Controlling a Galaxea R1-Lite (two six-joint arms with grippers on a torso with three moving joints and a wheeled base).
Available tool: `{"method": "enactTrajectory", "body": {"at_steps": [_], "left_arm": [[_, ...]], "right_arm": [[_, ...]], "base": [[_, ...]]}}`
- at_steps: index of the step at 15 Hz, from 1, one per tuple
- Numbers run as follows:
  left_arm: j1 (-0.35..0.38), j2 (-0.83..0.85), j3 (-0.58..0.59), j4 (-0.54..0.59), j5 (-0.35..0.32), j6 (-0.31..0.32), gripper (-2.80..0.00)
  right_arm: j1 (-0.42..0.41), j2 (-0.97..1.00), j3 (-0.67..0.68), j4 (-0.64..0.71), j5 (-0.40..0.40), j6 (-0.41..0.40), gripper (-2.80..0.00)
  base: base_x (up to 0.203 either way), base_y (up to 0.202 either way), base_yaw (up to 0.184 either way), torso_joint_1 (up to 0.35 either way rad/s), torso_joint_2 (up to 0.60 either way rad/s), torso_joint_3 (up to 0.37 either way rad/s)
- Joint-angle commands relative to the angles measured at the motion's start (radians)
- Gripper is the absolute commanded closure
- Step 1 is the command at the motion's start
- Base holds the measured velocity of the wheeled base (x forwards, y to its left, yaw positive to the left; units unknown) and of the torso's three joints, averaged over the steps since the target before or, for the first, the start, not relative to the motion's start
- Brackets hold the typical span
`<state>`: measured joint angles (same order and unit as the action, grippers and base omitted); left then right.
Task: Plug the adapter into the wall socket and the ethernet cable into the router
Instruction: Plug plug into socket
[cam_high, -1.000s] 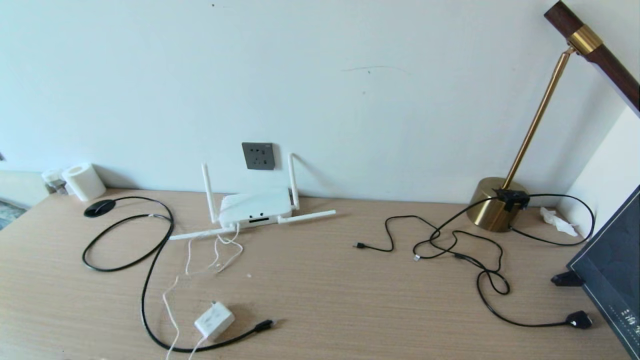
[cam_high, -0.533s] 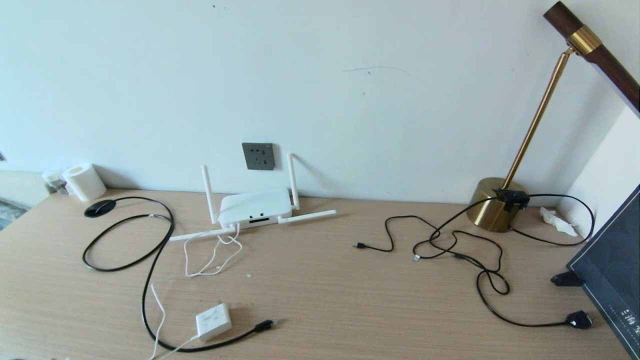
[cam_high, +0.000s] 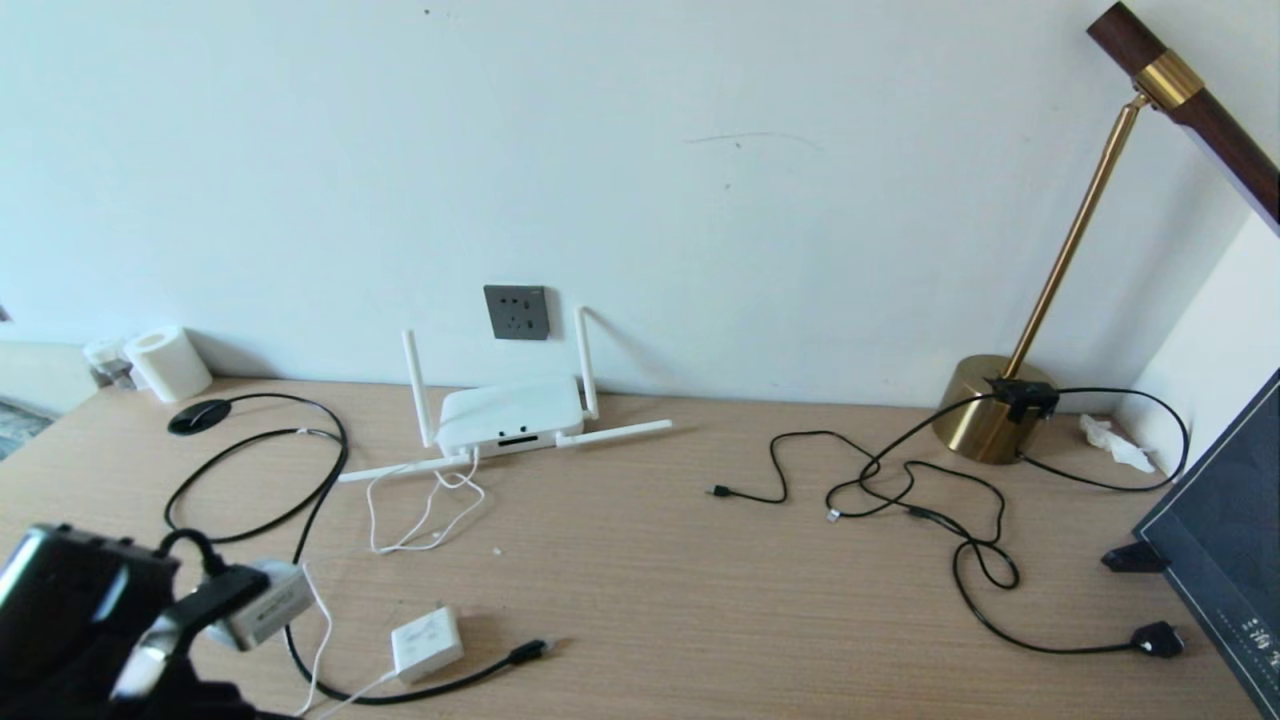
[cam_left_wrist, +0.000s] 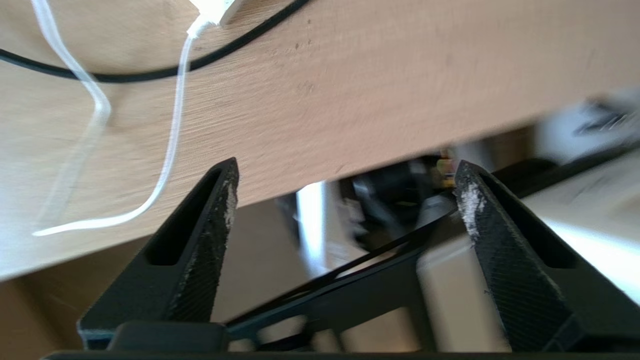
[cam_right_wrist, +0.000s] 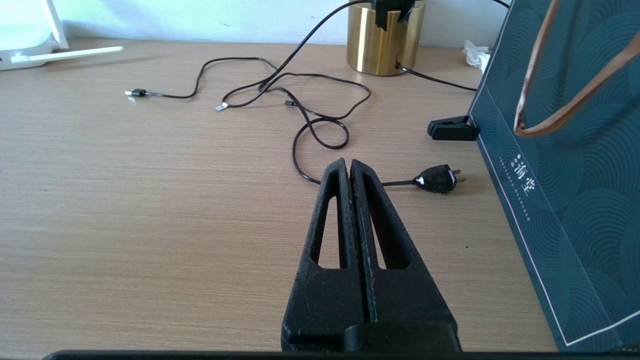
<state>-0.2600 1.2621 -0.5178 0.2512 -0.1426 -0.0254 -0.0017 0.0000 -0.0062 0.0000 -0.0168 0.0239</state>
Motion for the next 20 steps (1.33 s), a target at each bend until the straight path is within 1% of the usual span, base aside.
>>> {"method": "enactTrajectory", "body": {"at_steps": [1, 3, 5, 6, 7, 9, 12, 17, 20], "left_arm": [[-0.02, 0.244, -0.08, -0.01, -0.003, -0.144, -2.8], [-0.026, 0.371, -0.158, -0.046, -0.006, -0.298, -2.8], [-0.023, 0.472, -0.222, -0.11, -0.004, -0.423, -2.8], [-0.017, 0.498, -0.256, -0.131, -0.002, -0.47, -2.8], [-0.008, 0.514, -0.275, -0.135, 0.006, -0.49, -2.8], [0.015, 0.543, -0.303, -0.133, 0.037, -0.523, -2.8], [0.054, 0.552, -0.294, -0.131, 0.047, -0.528, -2.8], [0.054, 0.578, -0.285, -0.14, 0.063, -0.529, -2.8], [0.054, 0.612, -0.308, -0.142, 0.064, -0.528, -2.8]], "right_arm": [[0.0, 0.0, 0.0, 0.0, 0.0, 0.001, 0.0], [0.0, 0.0, 0.0, 0.0, 0.0, 0.0, 0.0], [0.0, 0.0, 0.0, 0.0, 0.0, 0.001, 0.0], [0.0, 0.0, 0.0, 0.0, 0.0, 0.001, 0.0], [0.0, 0.0, 0.0, 0.0, 0.0, -0.001, 0.0], [0.0, 0.0, 0.0, 0.0, 0.0, -0.001, 0.0], [0.0, 0.0, 0.0, 0.0, 0.0, 0.001, 0.0], [0.0, 0.0, 0.0, 0.0, 0.0, -0.001, 0.0], [0.0, 0.0, 0.0, 0.0, 0.0, 0.001, 0.0]], "base": [[0.0, 0.0, 0.0, 0.0, 0.0, 0.0], [0.0, 0.0, 0.0, 0.0, 0.0, 0.0], [0.0, 0.0, 0.0, 0.0, 0.0, 0.0], [0.0, 0.0, 0.0, 0.0, 0.0, 0.0], [0.0, 0.0, 0.0, 0.0, 0.0, 0.0], [0.0, 0.0, 0.0, 0.0, 0.0, 0.0], [0.0, 0.0, 0.0, 0.0, 0.0, 0.0], [0.0, 0.0, 0.0, 0.0, 0.0, 0.0], [0.0, 0.0, 0.0, 0.0, 0.0, 0.0]]}}
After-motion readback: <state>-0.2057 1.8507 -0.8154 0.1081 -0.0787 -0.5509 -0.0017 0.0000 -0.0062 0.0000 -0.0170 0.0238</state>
